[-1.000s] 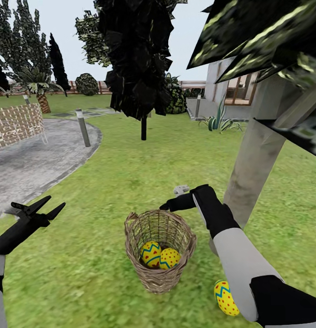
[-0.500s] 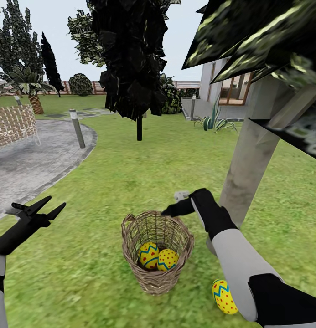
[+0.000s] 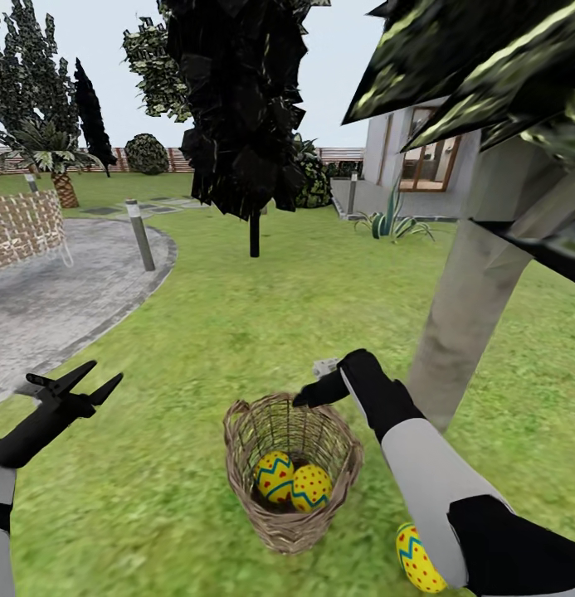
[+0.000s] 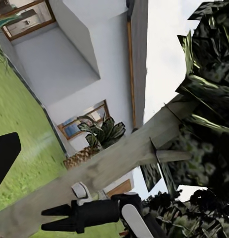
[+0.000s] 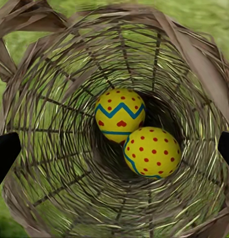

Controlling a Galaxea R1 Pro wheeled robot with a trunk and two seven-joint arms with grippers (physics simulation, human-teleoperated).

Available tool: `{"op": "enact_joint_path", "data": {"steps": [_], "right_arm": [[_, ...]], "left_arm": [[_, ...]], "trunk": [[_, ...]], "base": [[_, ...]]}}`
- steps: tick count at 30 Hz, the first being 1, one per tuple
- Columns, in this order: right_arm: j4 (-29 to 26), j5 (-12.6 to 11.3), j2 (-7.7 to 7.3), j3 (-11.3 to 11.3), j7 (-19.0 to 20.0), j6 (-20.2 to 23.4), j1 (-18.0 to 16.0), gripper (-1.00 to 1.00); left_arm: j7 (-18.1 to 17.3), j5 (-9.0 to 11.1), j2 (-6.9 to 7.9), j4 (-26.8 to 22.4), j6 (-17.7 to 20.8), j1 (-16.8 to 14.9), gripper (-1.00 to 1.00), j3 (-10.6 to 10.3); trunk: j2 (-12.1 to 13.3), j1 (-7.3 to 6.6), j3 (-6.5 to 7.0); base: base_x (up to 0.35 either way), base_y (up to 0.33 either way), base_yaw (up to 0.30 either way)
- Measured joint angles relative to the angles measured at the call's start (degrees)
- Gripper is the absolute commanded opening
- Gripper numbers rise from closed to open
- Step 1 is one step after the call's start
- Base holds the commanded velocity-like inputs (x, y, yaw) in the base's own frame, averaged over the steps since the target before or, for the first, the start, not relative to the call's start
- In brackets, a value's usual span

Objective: Take the three Easter eggs out of the wicker basket on the lawn in the garden, then place them on the lawn next to a single tree (choose any tree) so that all three eggs are next to the same tree and none are left in the basket.

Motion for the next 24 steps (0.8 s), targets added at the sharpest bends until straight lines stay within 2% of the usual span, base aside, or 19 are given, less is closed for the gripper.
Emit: {"op": "enact_joint_path", "data": {"steps": [6,15,20,24], "right_arm": [[0.3,-0.1,0.0,0.2,0.0,-0.1,0.0,1.0],[0.6,-0.1,0.01,0.6,0.0,0.0,0.0,1.0],[3.5,0.0,-0.02,1.4,-0.1,0.0,0.0,1.0],[4.1,-0.2,-0.12,1.5,-0.1,0.0,0.0,1.0]], "left_arm": [[0.0,0.0,-0.07,0.0,0.0,0.0,1.0,0.0],[0.0,0.0,-0.14,0.0,0.0,0.0,1.0,0.0],[0.0,-0.1,-0.15,0.0,0.0,0.0,1.0,0.0],[0.0,-0.1,-0.12,0.0,0.0,0.0,1.0,0.0]], "trunk": [[0.0,0.01,0.0],[0.0,0.03,0.0],[0.0,0.03,0.0],[0.0,0.02,0.0]], "base": [[0.243,0.127,0.0],[0.022,0.01,0.0],[0.005,0.007,0.0],[0.108,0.177,0.0]]}}
